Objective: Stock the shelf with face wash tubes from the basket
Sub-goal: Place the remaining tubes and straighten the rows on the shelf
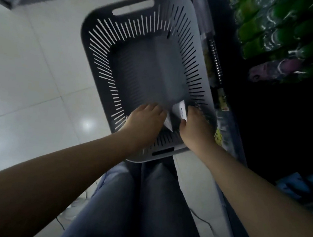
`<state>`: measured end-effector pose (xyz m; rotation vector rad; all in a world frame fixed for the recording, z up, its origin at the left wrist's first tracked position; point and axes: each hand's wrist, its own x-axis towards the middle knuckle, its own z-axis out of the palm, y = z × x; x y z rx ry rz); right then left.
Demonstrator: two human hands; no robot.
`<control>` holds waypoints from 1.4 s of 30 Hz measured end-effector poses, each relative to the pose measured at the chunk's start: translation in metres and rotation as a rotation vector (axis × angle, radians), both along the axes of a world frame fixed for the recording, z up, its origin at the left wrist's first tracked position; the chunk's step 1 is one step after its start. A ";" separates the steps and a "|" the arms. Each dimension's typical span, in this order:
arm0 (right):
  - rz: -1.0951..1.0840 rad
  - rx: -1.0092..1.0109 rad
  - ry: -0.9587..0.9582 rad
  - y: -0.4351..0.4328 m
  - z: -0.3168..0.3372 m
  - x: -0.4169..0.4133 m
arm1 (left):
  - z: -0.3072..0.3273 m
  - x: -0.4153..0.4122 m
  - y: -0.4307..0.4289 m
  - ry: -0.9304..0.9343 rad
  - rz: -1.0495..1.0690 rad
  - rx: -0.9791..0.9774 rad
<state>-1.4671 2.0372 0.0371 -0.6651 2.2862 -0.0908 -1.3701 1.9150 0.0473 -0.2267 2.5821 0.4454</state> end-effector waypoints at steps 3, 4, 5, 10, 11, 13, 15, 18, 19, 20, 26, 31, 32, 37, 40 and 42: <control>-0.032 0.031 0.006 -0.001 -0.017 -0.003 | -0.012 -0.005 0.002 0.002 -0.036 -0.002; -0.056 0.043 -0.002 -0.002 -0.021 -0.005 | -0.016 -0.007 0.003 0.012 -0.043 -0.013; -0.079 0.051 -0.007 -0.003 -0.025 -0.007 | -0.020 -0.008 0.003 0.012 -0.056 -0.010; -0.131 0.049 -0.004 -0.003 -0.042 -0.010 | -0.039 -0.017 0.004 -0.064 -0.106 0.033; -0.138 0.047 -0.016 -0.003 -0.044 -0.010 | -0.041 -0.017 0.003 -0.077 -0.118 0.026; -0.142 0.044 -0.019 -0.003 -0.048 -0.011 | -0.045 -0.016 0.002 -0.099 -0.128 -0.002; -0.137 0.031 -0.010 -0.003 -0.051 -0.012 | -0.050 -0.018 0.002 -0.083 -0.140 0.020; -0.147 0.021 -0.012 -0.004 -0.055 -0.014 | -0.057 -0.023 0.001 -0.057 -0.157 0.015; -0.149 0.026 -0.016 -0.004 -0.055 -0.013 | -0.058 -0.024 0.001 -0.059 -0.164 0.016; -0.148 0.032 -0.017 -0.004 -0.055 -0.013 | -0.059 -0.024 0.001 -0.063 -0.163 0.027; -0.163 0.074 -0.021 -0.007 -0.056 -0.014 | -0.059 -0.025 -0.001 -0.060 -0.211 0.024; -0.152 0.064 -0.011 -0.007 -0.055 -0.015 | -0.056 -0.030 -0.005 -0.061 -0.212 0.010; -0.150 0.060 -0.008 -0.008 -0.055 -0.016 | -0.056 -0.030 -0.006 -0.054 -0.203 -0.002; -0.141 0.003 0.036 -0.010 -0.046 -0.015 | -0.046 -0.030 -0.018 -0.011 -0.125 -0.022; -0.139 -0.042 0.042 -0.015 -0.036 -0.015 | -0.034 -0.029 -0.027 0.017 -0.099 -0.036; -0.149 -0.072 0.025 -0.019 -0.025 -0.016 | -0.025 -0.028 -0.034 0.040 -0.079 -0.058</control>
